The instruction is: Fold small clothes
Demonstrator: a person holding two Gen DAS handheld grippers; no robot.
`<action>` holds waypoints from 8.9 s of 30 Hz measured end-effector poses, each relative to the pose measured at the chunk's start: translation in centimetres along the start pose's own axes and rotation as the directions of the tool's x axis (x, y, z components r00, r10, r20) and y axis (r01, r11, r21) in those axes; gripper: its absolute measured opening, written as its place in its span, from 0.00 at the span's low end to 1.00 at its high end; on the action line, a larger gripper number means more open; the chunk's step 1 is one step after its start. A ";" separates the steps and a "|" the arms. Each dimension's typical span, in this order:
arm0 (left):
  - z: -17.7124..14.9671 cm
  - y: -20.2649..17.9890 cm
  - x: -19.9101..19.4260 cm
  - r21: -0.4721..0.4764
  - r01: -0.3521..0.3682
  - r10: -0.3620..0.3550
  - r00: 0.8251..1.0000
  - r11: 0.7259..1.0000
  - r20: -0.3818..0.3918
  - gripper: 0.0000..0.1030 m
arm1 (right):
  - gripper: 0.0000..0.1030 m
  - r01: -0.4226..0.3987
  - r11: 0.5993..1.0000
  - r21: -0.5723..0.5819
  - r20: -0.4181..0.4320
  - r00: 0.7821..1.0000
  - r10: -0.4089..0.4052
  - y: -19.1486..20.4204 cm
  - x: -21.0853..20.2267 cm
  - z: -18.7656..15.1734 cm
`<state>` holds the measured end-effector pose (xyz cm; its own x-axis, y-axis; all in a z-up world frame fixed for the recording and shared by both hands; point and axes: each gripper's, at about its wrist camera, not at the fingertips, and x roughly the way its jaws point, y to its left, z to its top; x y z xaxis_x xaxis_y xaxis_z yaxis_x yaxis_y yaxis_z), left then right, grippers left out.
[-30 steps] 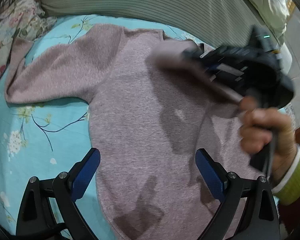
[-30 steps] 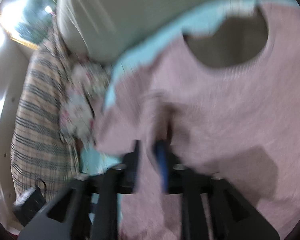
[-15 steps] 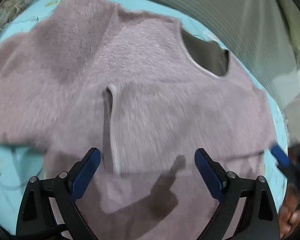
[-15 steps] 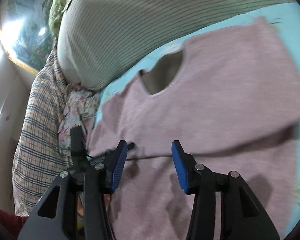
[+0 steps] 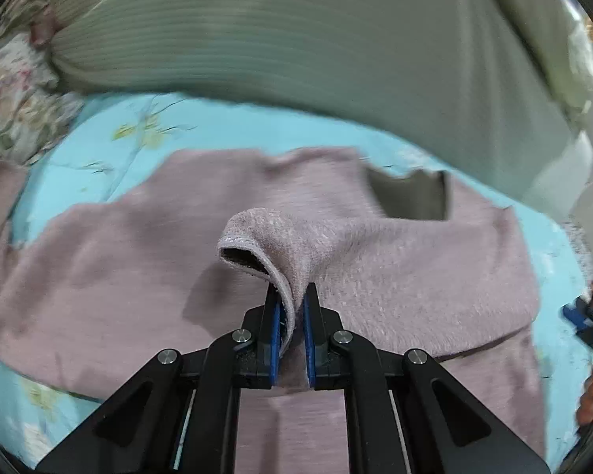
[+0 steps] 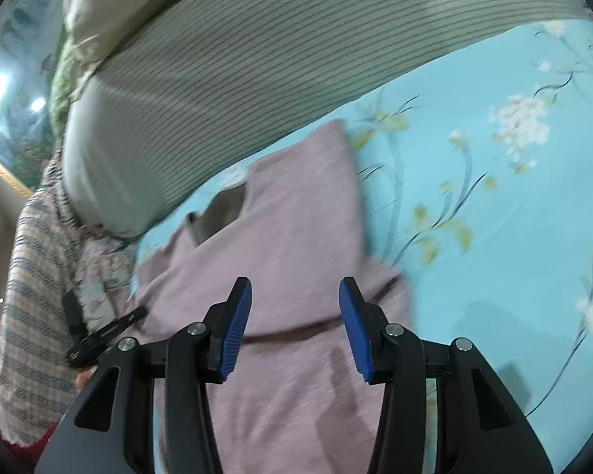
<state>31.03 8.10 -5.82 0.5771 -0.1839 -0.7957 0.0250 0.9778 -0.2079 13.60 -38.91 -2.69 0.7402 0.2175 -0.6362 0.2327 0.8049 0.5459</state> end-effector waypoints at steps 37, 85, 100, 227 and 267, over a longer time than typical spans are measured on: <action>-2.5 1.4 2.7 -0.098 -0.044 0.034 0.993 0.994 -0.110 0.20 | 0.13 0.239 0.959 -0.153 -0.158 0.952 -0.263 0.9 8.4 2.6; 0.2 4.0 -8.6 -0.202 0.075 -0.035 0.980 0.977 0.195 0.03 | 0.33 -0.031 0.995 -0.094 -0.216 0.976 0.010 9.1 1.2 -6.6; -2.2 -22.4 4.6 0.088 0.299 -0.297 0.954 0.950 -0.028 0.04 | 0.33 0.086 0.995 0.042 -0.108 0.991 -0.081 0.3 -3.2 -3.5; -32.5 1.6 -11.8 -0.172 0.303 -0.348 0.835 0.937 -0.426 0.06 | 0.28 -0.067 0.998 0.018 -0.521 0.851 0.067 -7.9 -12.3 -21.3; -26.9 2.4 -16.0 -0.108 0.417 -0.429 0.847 0.903 -0.314 0.03 | 0.07 -0.270 0.954 0.129 -0.287 0.911 0.296 -4.5 -16.2 -17.1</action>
<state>-0.12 10.68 -8.92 0.2221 -0.6065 -0.7634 0.1751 0.7950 -0.5808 -10.22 -36.59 -4.14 0.5618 0.5952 -0.5745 0.1038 0.6382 0.7628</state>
